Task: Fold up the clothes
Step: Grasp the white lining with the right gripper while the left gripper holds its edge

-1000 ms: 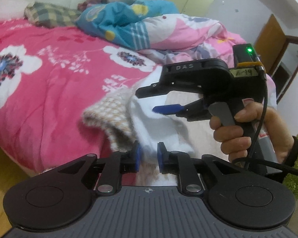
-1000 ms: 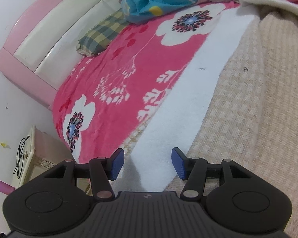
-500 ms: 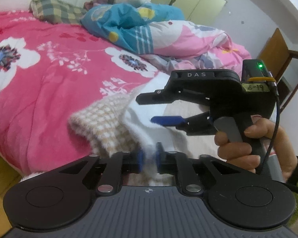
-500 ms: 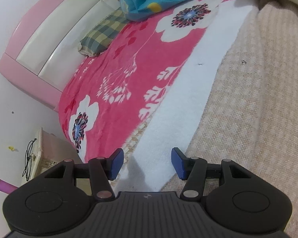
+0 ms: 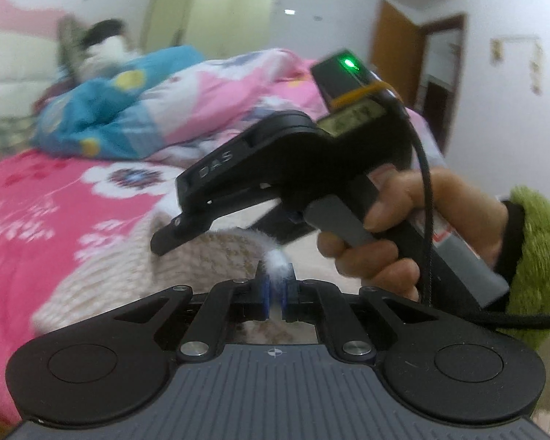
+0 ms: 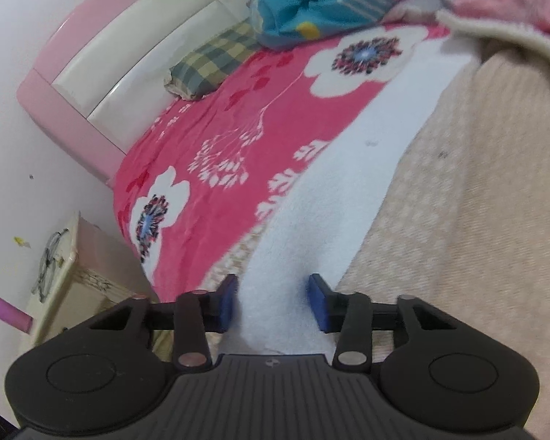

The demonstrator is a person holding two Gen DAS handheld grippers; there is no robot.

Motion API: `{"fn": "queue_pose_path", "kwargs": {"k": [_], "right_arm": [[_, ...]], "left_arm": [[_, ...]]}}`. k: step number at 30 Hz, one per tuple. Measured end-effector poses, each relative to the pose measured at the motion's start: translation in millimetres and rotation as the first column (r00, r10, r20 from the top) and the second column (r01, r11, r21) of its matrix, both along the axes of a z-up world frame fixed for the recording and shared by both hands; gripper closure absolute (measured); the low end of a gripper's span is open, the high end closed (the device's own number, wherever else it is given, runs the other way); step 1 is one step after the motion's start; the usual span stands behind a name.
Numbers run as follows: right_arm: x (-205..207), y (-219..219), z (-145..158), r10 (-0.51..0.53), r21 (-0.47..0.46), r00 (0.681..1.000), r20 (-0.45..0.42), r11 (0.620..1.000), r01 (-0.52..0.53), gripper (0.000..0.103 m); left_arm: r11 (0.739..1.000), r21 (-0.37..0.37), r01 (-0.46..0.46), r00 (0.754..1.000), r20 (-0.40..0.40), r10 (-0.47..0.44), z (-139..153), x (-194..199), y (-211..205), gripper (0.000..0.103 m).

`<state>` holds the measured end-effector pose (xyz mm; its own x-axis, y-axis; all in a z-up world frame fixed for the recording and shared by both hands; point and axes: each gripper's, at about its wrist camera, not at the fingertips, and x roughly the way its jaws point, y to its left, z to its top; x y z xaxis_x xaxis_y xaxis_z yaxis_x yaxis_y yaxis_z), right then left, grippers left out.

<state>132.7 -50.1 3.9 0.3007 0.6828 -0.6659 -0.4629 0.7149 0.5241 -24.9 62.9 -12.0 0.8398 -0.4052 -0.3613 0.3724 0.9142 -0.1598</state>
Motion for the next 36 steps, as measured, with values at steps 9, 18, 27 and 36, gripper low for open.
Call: {"fn": "queue_pose_path", "kwargs": {"k": [9,18,27,36], "right_arm": [[-45.4,-114.2,-8.3,-0.294,0.095,0.956,0.006,0.952,0.292,0.092],[-74.1,-175.9,-66.4,-0.472,0.127,0.87,-0.144,0.863,0.49,0.094],[-72.2,-170.4,-69.4,-0.459,0.134,0.881,-0.114,0.872,0.472,0.093],[-74.2,-173.5,-66.1,-0.456,0.136,0.883,-0.111,0.873,0.468,0.093]], "left_arm": [[0.982,0.003,0.189,0.981,0.041,-0.189,-1.6,-16.1,-23.6,0.1],[0.985,-0.132,0.108,0.991,-0.068,-0.117,-5.3,-21.1,20.4,0.069],[0.892,-0.204,-0.404,0.895,-0.289,0.34,-19.9,2.1,132.0,0.036],[0.882,-0.152,-0.446,0.848,-0.386,0.362,-42.8,46.4,115.1,0.096]]}}
